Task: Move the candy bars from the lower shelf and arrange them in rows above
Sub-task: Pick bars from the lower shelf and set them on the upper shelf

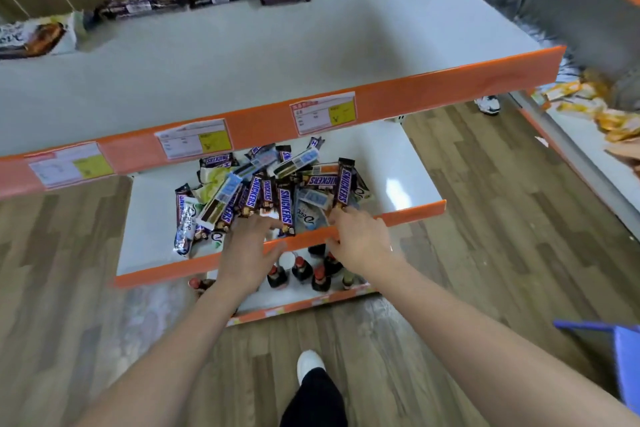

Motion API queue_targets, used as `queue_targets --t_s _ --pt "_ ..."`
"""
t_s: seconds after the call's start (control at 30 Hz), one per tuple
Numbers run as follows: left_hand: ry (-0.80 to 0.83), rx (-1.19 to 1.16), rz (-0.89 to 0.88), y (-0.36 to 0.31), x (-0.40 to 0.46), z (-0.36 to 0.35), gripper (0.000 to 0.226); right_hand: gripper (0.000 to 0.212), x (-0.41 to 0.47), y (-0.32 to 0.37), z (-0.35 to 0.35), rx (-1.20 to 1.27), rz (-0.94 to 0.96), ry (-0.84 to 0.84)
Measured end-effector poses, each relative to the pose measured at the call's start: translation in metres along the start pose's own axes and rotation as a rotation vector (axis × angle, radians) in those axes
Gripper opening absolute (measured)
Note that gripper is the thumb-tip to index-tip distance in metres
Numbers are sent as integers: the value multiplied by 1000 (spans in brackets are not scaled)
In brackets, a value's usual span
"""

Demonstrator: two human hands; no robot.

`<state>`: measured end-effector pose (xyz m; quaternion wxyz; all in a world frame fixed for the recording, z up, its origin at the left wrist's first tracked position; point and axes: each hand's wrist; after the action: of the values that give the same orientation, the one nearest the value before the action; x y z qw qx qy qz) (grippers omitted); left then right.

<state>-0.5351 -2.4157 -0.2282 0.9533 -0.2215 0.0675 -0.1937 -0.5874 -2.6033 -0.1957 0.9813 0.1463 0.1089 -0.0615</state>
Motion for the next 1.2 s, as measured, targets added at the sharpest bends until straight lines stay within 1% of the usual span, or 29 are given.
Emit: queue_targets --t_s 0.13,0.2,0.33,0.43,0.57,0.6,0.67,0.73,0.77,0.83,0.93,1.03,1.13,1.2 --pt "36 53 24 14 14 -30 26 31 16 -18 -26 11 -49 15" --pt "33 86 53 21 23 -42 27 33 27 -27 -38 23 -71 48" --pt "45 116 114 38 45 -61 30 33 50 -44 -56 32 -68 82" --pt "9 79 123 48 64 -78 32 37 71 -52 -70 16 -70 75" --pt "23 58 166 50 83 -99 39 38 99 -59 -86 21 -70 0" --pt "19 43 169 50 87 -103 38 40 105 -60 -88 8 -66 -15" --pt "5 35 193 49 93 -108 34 52 115 -64 -89 -27 -52 -44" --pt "-6 52 221 48 97 -111 35 67 123 -69 -88 -90 -30 -56" --pt "-10 64 230 46 98 -111 37 70 126 -70 -87 -120 -24 -36" --pt "-12 87 236 44 99 -113 38 68 132 -72 -85 -121 -29 12" --pt "-10 62 221 43 100 -113 31 63 136 -71 -78 -80 -15 64" --pt "-6 17 230 49 98 -110 31 59 138 -69 -77 -80 23 77" --pt "-40 -15 227 56 95 -105 37 52 141 -62 -82 -142 136 29" --pt "-48 -15 204 58 93 -103 37 51 144 -54 -88 -181 230 37"
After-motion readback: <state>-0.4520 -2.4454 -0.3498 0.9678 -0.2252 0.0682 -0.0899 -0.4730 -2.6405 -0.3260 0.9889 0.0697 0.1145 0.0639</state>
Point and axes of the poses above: each hand's wrist, its own x-axis towards the middle knuckle, its own z-axis out of the back of the hand, y = z × x, and after that the axes turned 2 degrees about z, right-handed
